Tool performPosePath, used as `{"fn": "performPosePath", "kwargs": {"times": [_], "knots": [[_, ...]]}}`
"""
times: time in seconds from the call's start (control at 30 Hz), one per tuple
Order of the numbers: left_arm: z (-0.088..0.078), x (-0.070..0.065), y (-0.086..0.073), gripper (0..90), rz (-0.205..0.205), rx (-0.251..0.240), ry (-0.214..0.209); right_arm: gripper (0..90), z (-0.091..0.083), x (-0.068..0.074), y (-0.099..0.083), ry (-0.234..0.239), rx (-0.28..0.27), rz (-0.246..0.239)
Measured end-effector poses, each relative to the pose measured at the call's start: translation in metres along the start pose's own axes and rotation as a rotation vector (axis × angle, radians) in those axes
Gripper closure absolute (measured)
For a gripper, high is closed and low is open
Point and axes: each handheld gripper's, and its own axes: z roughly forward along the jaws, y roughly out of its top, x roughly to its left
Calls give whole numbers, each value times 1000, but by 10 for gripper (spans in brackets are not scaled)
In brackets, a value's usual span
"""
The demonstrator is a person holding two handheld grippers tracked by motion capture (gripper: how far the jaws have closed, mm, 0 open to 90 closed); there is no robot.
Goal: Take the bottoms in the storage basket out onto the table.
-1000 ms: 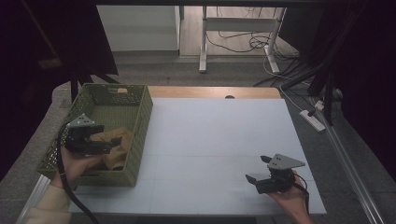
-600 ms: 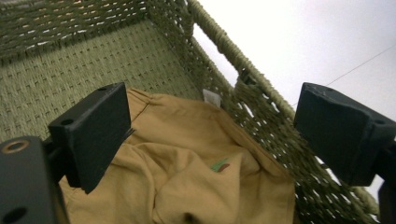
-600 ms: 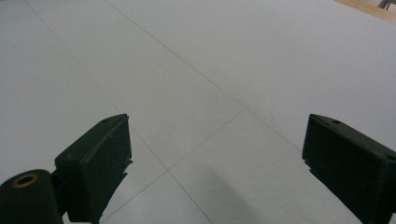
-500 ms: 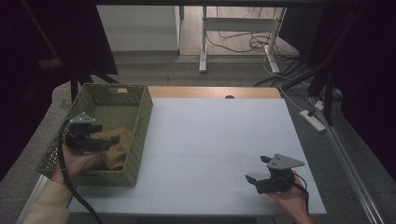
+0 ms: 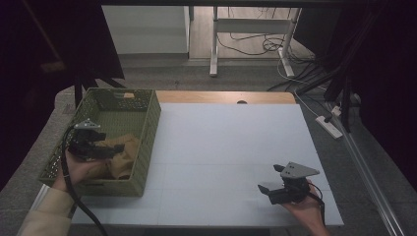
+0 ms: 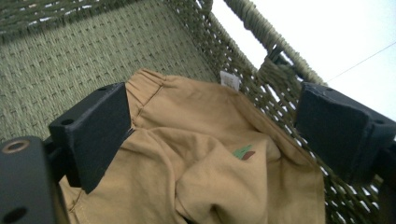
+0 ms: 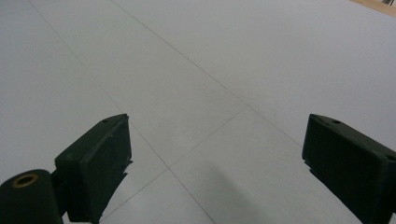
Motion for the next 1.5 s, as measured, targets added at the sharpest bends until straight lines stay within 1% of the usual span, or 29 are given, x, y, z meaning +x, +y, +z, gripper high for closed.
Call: {"fn": "performPosePath", "kwargs": {"times": [0.03,0.07,0.2,0.3,0.4,0.57,0.6,0.63,0.67,0.8,0.9,1.0,1.2,1.33,1.5], "knots": [[0,0,0,108,0,0,0,79,0,0,0,0,-3,0],[2,1,-1,108,2,13,0,79,0,0,0,1,-2,1],[5,3,-2,107,1,33,5,79,0,0,0,1,1,1],[6,3,-2,107,-6,33,-1,79,0,0,0,1,3,0],[8,3,-3,108,3,48,-7,79,0,0,0,0,1,0],[9,5,-3,108,1,59,-9,79,1,0,0,1,4,-1],[10,7,-3,108,2,66,0,79,1,0,0,1,4,-1],[10,7,-3,108,2,66,0,79,1,0,0,0,4,-2],[11,8,-3,107,5,78,4,79,1,0,0,-1,5,-3],[13,10,-3,107,10,100,10,79,1,0,0,-1,9,-6],[14,11,-3,105,8,103,10,79,1,0,0,-1,9,-6],[14,11,-3,105,20,107,4,79,1,0,0,-3,9,-5],[17,11,-1,104,52,147,3,79,1,1,0,-4,11,-8],[18,13,-2,104,63,174,7,79,1,1,0,-2,12,-8],[19,13,-2,105,78,205,3,79,2,1,-1,-3,14,-6]]}}
